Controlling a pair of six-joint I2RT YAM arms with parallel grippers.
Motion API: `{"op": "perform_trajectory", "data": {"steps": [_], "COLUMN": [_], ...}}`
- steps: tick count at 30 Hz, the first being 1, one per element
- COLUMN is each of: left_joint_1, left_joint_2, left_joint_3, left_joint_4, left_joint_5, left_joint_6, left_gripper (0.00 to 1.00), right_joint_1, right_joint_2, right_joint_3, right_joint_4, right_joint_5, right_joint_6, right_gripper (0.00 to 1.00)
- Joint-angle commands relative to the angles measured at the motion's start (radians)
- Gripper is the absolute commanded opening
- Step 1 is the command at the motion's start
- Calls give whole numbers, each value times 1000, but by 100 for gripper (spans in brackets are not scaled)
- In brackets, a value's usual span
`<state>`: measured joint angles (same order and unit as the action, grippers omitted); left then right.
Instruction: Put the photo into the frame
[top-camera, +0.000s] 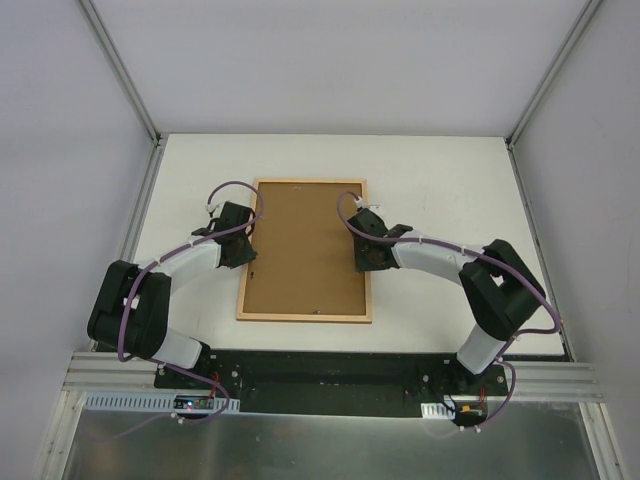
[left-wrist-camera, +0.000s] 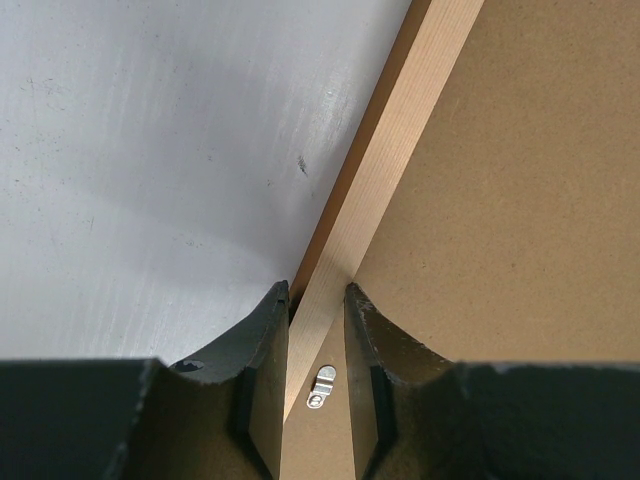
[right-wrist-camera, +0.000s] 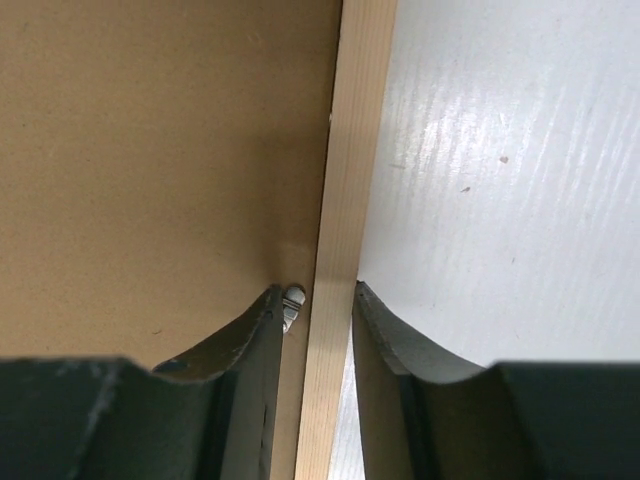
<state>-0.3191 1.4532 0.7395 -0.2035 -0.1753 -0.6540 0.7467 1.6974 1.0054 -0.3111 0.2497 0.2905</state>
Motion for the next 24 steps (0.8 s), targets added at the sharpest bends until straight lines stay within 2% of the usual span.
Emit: {"op": "perform_trajectory", "data": {"steps": [1, 9, 12, 13, 14, 17, 18, 20, 24], "left_joint_1": [-1, -1, -1, -1, -1, -1, -1, -1, -1], "left_joint_2": [19, 19, 18, 16, 15, 12, 10, 7, 1], "left_joint_3": [-19, -25, -23, -25, -25, -26, -29, -32, -37], "left_joint_4": [6, 9, 10, 10, 10, 9, 9, 9, 9], "left_joint_5": [60, 68, 74, 76, 74, 69, 68, 66, 72], "left_joint_6": [-35, -45, -49, -47, -47, -41, -39, -39, -35], "left_gripper": [11, 11, 10, 11, 10, 9, 9, 8, 8], "right_joint_1": [10, 10, 10, 8, 3, -23, -38, -75, -145], "right_joint_2": [44, 27, 16, 7, -1, -33, -42, -50, -1], "right_joint_3": [-8, -10, -8, -7, -8, -10, -5, 18, 129], "right_joint_4": [-36, -43, -46, -48, -51, -49, -46, -45, -42], "right_joint_5": [11, -9, -7, -6, -3, 6, 3, -10, -17], "right_joint_6": [-11, -13, -14, -14, -14, -24, -25, -36, -69], "right_gripper": [28, 5, 5, 11, 22, 59, 65, 70, 72]}}
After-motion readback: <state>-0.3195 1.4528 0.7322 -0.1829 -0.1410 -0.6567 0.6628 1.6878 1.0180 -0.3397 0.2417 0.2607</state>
